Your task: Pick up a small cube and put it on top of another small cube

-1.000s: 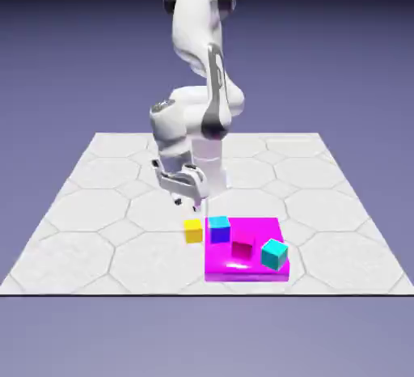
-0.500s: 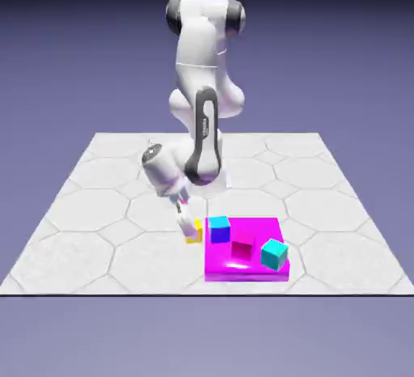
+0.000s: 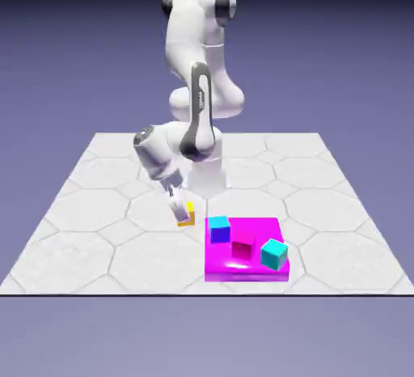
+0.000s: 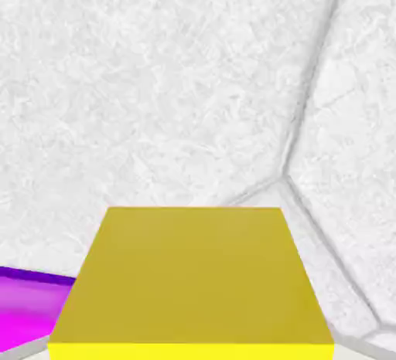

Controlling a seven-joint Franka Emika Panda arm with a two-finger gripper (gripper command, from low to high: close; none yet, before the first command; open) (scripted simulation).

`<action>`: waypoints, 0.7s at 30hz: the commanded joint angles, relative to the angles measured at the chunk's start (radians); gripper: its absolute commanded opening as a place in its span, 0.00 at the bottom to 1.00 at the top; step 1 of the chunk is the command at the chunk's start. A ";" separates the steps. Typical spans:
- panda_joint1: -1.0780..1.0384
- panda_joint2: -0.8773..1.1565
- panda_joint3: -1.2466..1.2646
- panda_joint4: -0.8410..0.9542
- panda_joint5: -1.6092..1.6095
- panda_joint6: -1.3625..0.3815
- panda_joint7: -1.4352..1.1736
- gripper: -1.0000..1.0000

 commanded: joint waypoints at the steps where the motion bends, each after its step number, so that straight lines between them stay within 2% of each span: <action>1: -0.014 0.009 0.025 0.036 -0.016 -0.023 0.009 0.00; 20: -0.085 0.259 0.541 0.722 -0.306 -0.476 0.139 0.00; 21: -0.095 0.291 0.560 0.695 -0.304 -0.470 0.124 0.00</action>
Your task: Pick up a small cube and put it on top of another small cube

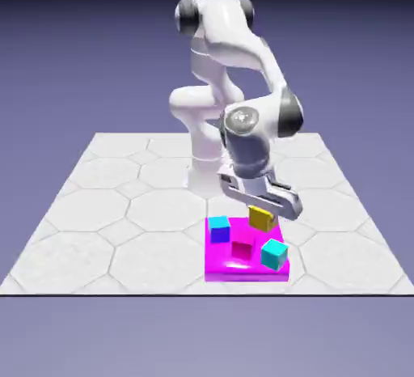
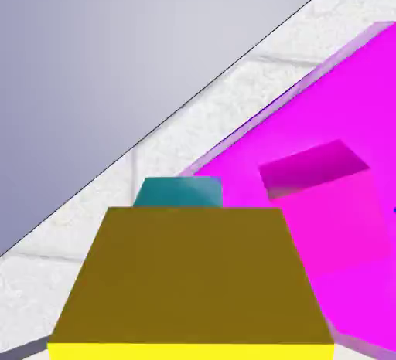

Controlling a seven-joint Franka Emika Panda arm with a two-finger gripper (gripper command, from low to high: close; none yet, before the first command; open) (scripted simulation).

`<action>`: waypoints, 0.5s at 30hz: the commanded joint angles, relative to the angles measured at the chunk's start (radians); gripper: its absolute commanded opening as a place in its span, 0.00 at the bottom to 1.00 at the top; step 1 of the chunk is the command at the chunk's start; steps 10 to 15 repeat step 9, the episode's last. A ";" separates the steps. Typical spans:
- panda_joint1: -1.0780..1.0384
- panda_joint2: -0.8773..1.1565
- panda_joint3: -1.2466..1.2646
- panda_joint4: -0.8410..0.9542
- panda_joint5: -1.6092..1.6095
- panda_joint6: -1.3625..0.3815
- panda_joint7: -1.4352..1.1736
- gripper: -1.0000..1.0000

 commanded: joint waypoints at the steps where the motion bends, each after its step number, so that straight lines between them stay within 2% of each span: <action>1: 0.000 0.000 0.000 0.000 -0.003 -0.001 0.001 0.00; 5: 0.020 0.082 0.011 -0.079 0.015 0.162 -0.016 0.00; 6: 0.020 0.082 0.011 -0.079 0.015 0.162 -0.016 1.00; 9: 0.010 0.038 0.005 -0.037 0.006 0.075 -0.007 1.00; 15: 0.010 0.038 0.005 -0.037 0.006 0.075 -0.007 1.00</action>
